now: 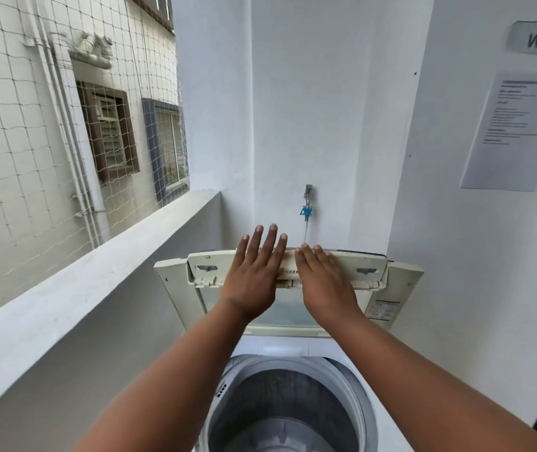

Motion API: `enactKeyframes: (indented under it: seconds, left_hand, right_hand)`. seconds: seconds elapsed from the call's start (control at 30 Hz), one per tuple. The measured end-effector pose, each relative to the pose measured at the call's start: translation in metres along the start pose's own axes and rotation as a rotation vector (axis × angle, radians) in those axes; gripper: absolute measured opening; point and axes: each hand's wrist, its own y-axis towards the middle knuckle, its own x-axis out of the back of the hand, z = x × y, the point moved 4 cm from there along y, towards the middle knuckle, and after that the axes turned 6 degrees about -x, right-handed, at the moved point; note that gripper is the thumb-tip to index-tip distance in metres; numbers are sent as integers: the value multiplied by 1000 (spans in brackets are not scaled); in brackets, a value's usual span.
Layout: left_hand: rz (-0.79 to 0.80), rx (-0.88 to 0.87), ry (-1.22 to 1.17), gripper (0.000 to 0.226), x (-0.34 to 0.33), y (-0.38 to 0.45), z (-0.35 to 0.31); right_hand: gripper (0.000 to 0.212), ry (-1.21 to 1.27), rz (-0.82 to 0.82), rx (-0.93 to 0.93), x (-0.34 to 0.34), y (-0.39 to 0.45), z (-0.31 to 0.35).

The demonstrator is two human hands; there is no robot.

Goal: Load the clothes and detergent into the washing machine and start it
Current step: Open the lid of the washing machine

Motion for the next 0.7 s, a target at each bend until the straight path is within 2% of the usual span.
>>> enactKeyframes:
  seconds: [0.1, 0.23, 0.43, 0.7]
  left_hand:
    - [35, 12, -46, 65, -23, 0, 5]
    - [48, 1, -47, 82, -41, 13, 16]
    - [112, 27, -22, 97, -66, 29, 28]
    - [250, 68, 0, 96, -104, 31, 37]
  right_hand:
    - [69, 0, -28, -42, -13, 3, 1]
    - [80, -14, -40, -47, -30, 17, 1]
    - [85, -4, 75, -56, -35, 58, -6]
    - [87, -45, 262, -103, -67, 73, -16]
